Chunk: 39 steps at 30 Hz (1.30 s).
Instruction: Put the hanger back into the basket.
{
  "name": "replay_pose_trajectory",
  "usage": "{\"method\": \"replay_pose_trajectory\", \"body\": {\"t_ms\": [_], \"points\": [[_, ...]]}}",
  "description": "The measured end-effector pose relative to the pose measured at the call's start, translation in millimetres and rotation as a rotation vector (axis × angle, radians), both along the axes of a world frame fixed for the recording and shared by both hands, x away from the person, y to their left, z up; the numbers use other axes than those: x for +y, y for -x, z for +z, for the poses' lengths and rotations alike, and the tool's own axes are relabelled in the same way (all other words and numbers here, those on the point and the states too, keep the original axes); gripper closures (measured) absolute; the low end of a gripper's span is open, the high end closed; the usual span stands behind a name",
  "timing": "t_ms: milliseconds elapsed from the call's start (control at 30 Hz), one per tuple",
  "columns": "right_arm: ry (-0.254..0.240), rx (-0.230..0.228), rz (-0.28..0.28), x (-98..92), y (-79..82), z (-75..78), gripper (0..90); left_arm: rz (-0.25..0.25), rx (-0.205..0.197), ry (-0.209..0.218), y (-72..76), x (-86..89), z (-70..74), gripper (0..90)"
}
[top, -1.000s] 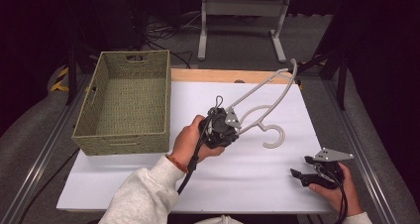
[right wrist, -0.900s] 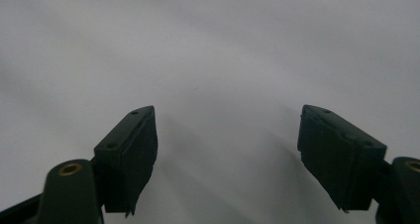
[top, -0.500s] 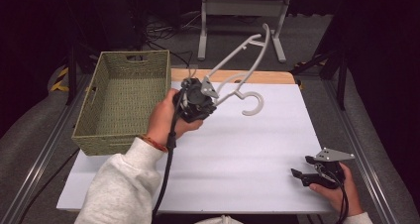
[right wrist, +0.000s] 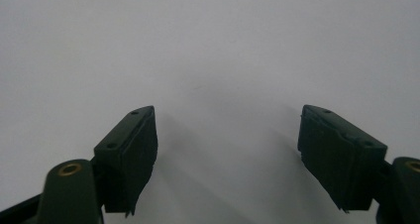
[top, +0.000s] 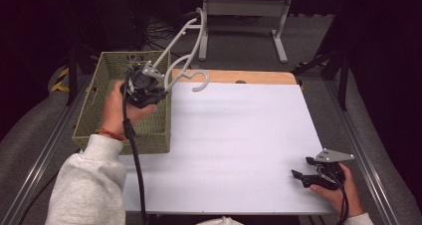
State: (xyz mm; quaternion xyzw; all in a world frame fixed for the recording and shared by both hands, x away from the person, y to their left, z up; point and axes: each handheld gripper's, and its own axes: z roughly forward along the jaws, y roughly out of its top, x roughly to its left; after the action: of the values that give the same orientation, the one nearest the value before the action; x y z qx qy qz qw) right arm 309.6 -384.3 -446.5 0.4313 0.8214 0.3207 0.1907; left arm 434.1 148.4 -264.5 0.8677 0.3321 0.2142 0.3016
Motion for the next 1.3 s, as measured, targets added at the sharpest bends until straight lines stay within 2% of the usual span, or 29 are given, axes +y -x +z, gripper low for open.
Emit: {"method": "replay_pose_trajectory", "body": {"t_ms": [67, 233, 300, 467, 500, 600, 667, 900, 1033, 1067, 1133, 1233, 1300], "points": [[0.0, 0.0, -0.002, 0.2, 0.2, 0.2, 23.8, 0.029, 0.023, 0.037, -6.5, 14.8, -7.3, 82.1], [0.0, 0.002, 0.0, 0.3, -0.1, -0.5, 23.8, 0.099, 0.049, 0.035, -19.9, 39.0, -23.9, 82.0], [0.004, 0.003, 0.003, 0.6, -0.1, -1.0, 23.8, 0.12, 0.069, 0.05, -24.7, 47.2, -31.2, 82.0], [0.003, 0.008, 0.006, 1.1, -0.8, -2.1, 23.8, 0.171, 0.113, 0.019, -36.4, 63.8, -51.3, 82.0], [0.004, 0.008, 0.007, 1.4, -0.8, -2.4, 23.8, 0.171, 0.113, 0.019, -36.4, 63.8, -51.3, 81.9], [0.007, 0.008, 0.007, 1.7, -0.7, -2.6, 23.8, 0.198, 0.145, 0.025, -39.9, 74.6, -61.4, 82.0], [0.006, 0.01, 0.006, 1.7, -0.8, -2.8, 23.6, 0.221, 0.163, 0.015, -41.1, 82.8, -68.4, 81.9], [0.005, 0.01, 0.003, 1.3, -0.8, -2.8, 23.8, 0.192, 0.214, -0.035, -39.2, 94.4, -84.5, 81.7], [0.004, 0.008, 0.003, 1.3, -0.7, -2.6, 23.8, 0.174, 0.213, -0.017, -37.3, 99.3, -88.5, 81.5], [0.006, 0.008, 0.003, 0.9, -0.6, -2.4, 23.8, 0.151, 0.228, -0.02, -36.9, 99.2, -90.0, 81.5], [0.007, 0.004, 0.001, 0.4, -0.3, -1.8, 23.8, 0.124, 0.251, -0.054, -35.3, 97.0, -94.2, 81.3], [0.002, 0.001, -0.002, -0.1, -0.1, -1.3, 23.8, 0.116, 0.252, -0.056, -33.3, 97.4, -97.0, 81.1], [0.002, 0.001, -0.001, -0.3, -0.2, -1.3, 23.7, 0.141, 0.22, -0.03, -31.2, 99.9, -94.1, 77.8]]}}
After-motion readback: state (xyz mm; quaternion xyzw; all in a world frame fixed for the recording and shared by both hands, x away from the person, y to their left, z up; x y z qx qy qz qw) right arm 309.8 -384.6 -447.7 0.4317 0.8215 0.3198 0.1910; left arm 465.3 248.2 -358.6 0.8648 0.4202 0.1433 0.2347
